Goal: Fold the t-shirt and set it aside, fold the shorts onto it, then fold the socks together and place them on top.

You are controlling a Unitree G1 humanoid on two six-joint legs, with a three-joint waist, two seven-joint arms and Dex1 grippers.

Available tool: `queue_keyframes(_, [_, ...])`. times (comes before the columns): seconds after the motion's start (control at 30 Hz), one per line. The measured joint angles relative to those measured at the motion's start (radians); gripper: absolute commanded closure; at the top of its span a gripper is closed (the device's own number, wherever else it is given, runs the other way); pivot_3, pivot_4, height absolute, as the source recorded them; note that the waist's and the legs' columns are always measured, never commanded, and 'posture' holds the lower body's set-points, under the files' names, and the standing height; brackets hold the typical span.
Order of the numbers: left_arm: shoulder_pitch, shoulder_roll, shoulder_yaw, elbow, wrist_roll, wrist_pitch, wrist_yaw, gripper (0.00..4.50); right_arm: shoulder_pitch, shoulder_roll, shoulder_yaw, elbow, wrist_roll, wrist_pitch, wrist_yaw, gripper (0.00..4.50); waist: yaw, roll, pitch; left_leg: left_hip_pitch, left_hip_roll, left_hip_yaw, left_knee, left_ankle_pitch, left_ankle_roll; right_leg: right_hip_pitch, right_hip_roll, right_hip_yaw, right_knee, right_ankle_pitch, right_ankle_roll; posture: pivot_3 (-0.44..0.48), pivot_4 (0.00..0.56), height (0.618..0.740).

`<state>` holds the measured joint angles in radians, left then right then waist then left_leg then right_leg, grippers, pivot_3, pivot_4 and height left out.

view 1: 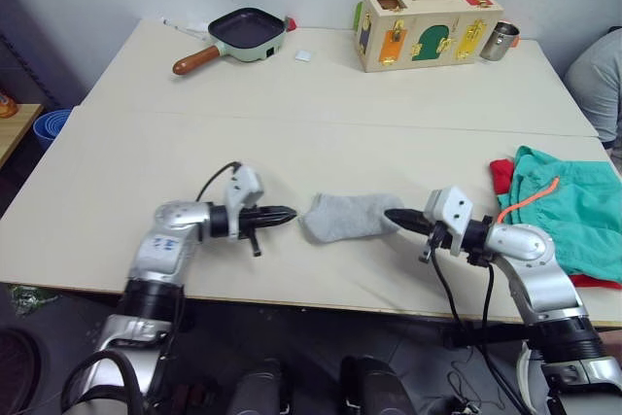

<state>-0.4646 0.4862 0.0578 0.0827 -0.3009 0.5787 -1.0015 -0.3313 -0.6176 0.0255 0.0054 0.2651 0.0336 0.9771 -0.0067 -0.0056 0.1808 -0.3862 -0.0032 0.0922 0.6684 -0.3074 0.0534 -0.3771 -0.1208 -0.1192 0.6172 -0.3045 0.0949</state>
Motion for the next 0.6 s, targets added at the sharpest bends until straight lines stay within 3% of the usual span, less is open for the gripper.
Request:
queue_keyframes(0.2, [-0.016, -0.006, 0.023, -0.119, -0.158, 0.372, 0.099, 2.63, -0.054, 0.045, 0.098, 0.056, -0.086, 0.007, -0.022, 4.50, 0.013, 0.000, 0.000, 0.000, -0.003, -0.001, 0.001, 0.000, 0.001, 0.001, -0.004, 0.000, 0.002, 0.000, 0.000, 0.000, 0.150, 0.740])
queue_keyframes(0.3, [-0.101, -0.015, 0.025, -0.112, -0.193, 0.601, 0.186, 1.74, -0.075, 0.043, 0.126, 0.151, -0.132, -0.024, -0.016, 4.50, 0.012, 0.000, 0.000, -0.001, -0.003, -0.001, 0.001, 0.000, 0.002, 0.000, -0.003, 0.000, 0.002, 0.000, 0.000, 0.000, 0.150, 0.740])
queue_keyframes(0.47, [-0.224, -0.105, 0.045, -0.045, -0.232, 0.743, 0.276, 1.74, -0.111, 0.037, 0.137, 0.222, -0.160, -0.079, 0.026, 4.50, 0.005, 0.000, 0.000, 0.000, -0.003, -0.001, 0.000, 0.001, 0.001, 0.001, -0.001, 0.000, 0.001, 0.000, 0.000, 0.000, 0.150, 0.740])
queue_keyframes(0.6, [-0.242, -0.130, -0.023, 0.025, -0.231, 0.778, 0.290, 1.74, -0.127, 0.037, 0.140, 0.249, -0.167, -0.097, 0.038, 4.50, 0.004, 0.000, 0.000, 0.000, -0.001, 0.000, 0.000, 0.002, -0.002, 0.000, 0.002, 0.001, 0.001, 0.000, 0.000, 0.000, 0.150, 0.740])
